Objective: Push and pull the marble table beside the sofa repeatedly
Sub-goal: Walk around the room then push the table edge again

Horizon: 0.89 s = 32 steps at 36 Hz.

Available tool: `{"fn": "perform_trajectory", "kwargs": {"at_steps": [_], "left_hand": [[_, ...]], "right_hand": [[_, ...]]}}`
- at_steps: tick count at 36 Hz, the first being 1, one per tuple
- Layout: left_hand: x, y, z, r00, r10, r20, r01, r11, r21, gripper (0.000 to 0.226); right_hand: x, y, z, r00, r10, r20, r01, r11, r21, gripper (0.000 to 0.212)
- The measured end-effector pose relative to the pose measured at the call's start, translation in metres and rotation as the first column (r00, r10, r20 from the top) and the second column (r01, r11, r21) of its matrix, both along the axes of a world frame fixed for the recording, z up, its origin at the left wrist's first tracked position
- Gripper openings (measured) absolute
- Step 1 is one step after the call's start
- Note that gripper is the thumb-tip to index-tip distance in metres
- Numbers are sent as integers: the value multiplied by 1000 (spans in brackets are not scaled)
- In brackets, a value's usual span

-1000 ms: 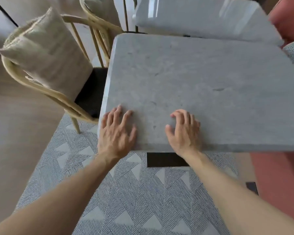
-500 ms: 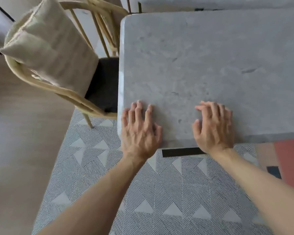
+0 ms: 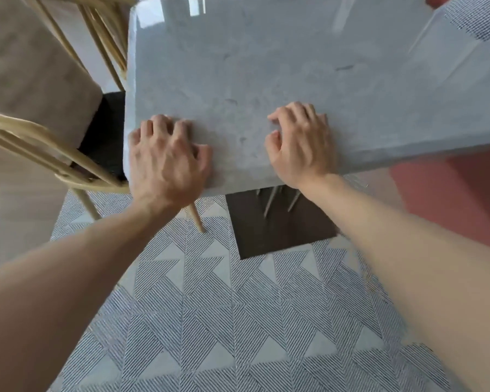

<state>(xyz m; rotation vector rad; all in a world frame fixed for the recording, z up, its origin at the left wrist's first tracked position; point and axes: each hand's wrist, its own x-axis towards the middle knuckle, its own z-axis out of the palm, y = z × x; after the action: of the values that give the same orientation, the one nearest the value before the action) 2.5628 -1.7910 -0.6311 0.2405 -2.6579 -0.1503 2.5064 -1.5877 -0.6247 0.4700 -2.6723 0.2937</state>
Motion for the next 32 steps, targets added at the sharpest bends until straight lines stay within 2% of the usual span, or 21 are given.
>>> {"fn": "perform_trajectory", "kwargs": {"at_steps": [8,18,32], "left_hand": [[-20,-32,3,999,-46,-22,47,999,23,50],[-44,-71,10,999,-40,-6,41,986,162,48],[-80,-112,1,997,-78,-13,79,983,163,45]], "right_hand": [[-17,-27,4,1000,-27,12,27,999,-19,37],[-37,-71,5,996,-86,-17,87,995,52,42],[-58,-108,2,990,-138,-10,138,988,72,46]]}}
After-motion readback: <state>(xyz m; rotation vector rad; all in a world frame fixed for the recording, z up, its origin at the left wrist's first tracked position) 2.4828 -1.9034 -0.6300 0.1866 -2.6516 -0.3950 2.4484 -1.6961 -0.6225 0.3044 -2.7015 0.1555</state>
